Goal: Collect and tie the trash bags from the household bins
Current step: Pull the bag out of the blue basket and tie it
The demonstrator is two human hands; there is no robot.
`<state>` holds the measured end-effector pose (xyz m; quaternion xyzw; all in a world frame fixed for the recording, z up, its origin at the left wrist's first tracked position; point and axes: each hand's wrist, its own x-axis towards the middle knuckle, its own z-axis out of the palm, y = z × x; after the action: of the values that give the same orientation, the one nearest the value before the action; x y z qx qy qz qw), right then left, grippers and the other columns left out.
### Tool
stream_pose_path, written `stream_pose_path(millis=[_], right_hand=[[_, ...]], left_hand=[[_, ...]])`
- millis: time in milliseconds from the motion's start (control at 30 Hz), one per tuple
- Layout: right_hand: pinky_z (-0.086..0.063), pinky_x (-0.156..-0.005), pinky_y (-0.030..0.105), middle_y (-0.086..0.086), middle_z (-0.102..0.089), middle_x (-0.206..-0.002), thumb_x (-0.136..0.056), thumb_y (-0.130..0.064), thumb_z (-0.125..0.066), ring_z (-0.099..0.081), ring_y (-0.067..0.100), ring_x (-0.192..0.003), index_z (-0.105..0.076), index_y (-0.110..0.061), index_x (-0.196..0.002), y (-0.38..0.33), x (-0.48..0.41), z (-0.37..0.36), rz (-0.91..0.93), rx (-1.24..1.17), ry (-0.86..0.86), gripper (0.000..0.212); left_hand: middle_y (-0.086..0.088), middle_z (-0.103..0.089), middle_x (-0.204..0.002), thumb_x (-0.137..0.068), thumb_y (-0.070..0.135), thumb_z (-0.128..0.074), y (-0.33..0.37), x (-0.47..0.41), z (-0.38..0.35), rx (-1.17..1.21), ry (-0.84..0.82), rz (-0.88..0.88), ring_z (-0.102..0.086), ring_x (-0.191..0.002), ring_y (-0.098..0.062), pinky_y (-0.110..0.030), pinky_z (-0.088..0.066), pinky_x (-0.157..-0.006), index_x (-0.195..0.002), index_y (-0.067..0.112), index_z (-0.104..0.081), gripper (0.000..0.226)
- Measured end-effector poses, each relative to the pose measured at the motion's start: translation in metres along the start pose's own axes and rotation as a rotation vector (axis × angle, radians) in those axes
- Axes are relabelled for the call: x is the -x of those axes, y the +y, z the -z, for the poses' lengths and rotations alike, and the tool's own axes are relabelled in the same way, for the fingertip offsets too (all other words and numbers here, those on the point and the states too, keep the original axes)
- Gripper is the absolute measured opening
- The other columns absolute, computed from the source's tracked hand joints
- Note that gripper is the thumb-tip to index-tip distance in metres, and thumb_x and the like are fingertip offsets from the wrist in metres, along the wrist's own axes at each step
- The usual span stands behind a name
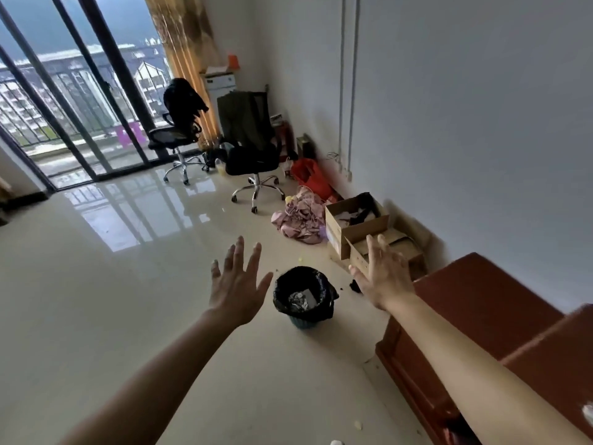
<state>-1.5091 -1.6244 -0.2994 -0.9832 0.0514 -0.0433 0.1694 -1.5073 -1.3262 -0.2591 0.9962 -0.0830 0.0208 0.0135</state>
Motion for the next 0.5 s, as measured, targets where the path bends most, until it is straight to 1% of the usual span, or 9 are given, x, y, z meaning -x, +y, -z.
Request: stream_pose_path(millis=[133,233,300,367,433,500], right_hand=[[-0.022,-0.12,0.049,0.013,-0.011,-0.165,-0.095,-0.062,-0.035,-0.023,0.033,-0.148,-0.005,-0.02,-0.157,-0.016,-0.109,-0.004,-0.069,0.0,-0.033,0.081],[-0.022,-0.118,0.047,0.013,-0.011,-0.165,-0.097,-0.059,-0.037,-0.023,0.032,-0.148,-0.005,-0.017,-0.158,-0.037,-0.171,-0.016,-0.084,0.029,-0.081,0.081],[-0.022,-0.118,0.046,0.015,-0.013,-0.164,-0.097,-0.058,-0.037,-0.024,0.032,-0.148,-0.006,-0.015,-0.158,-0.049,-0.204,-0.028,-0.081,0.045,-0.095,0.081],[-0.022,-0.119,0.046,0.015,-0.016,-0.164,-0.097,-0.058,-0.036,-0.024,0.032,-0.148,-0.01,-0.014,-0.157,-0.057,-0.235,-0.048,-0.099,0.051,-0.11,0.08],[-0.021,-0.12,0.047,0.016,-0.02,-0.162,-0.097,-0.059,-0.036,-0.024,0.032,-0.148,-0.013,-0.015,-0.157,-0.063,-0.26,-0.069,-0.151,0.037,-0.122,0.078],[-0.024,-0.12,0.048,0.015,-0.021,-0.162,-0.097,-0.06,-0.035,-0.025,0.032,-0.147,-0.015,-0.017,-0.157,-0.069,-0.284,-0.095,-0.24,0.016,-0.121,0.076]], left_hand=[[-0.013,0.014,-0.167,-0.1,0.06,-0.026,-0.026,-0.103,-0.001,0.042,-0.012,0.001,0.002,-0.154,-0.032,-0.059,-0.011,-0.121,-0.16,0.026,-0.002,0.073],[-0.013,0.014,-0.167,-0.1,0.06,-0.025,-0.052,-0.167,-0.011,0.066,-0.039,0.023,0.002,-0.154,-0.032,-0.057,-0.012,-0.121,-0.16,0.027,-0.001,0.073],[-0.013,0.014,-0.167,-0.1,0.06,-0.024,-0.068,-0.208,-0.021,0.076,-0.05,0.023,0.002,-0.154,-0.032,-0.056,-0.012,-0.121,-0.16,0.026,-0.001,0.073],[-0.013,0.014,-0.167,-0.1,0.06,-0.024,-0.085,-0.254,-0.037,0.097,-0.098,0.026,0.002,-0.154,-0.032,-0.056,-0.013,-0.122,-0.16,0.026,0.0,0.073],[-0.012,0.013,-0.167,-0.1,0.06,-0.025,-0.098,-0.297,-0.055,0.132,-0.145,0.027,-0.001,-0.154,-0.032,-0.055,-0.014,-0.121,-0.16,0.025,-0.001,0.073],[-0.012,0.011,-0.167,-0.101,0.06,-0.026,-0.113,-0.348,-0.079,0.171,-0.185,-0.013,-0.004,-0.154,-0.032,-0.055,-0.016,-0.121,-0.16,0.024,-0.003,0.073]])
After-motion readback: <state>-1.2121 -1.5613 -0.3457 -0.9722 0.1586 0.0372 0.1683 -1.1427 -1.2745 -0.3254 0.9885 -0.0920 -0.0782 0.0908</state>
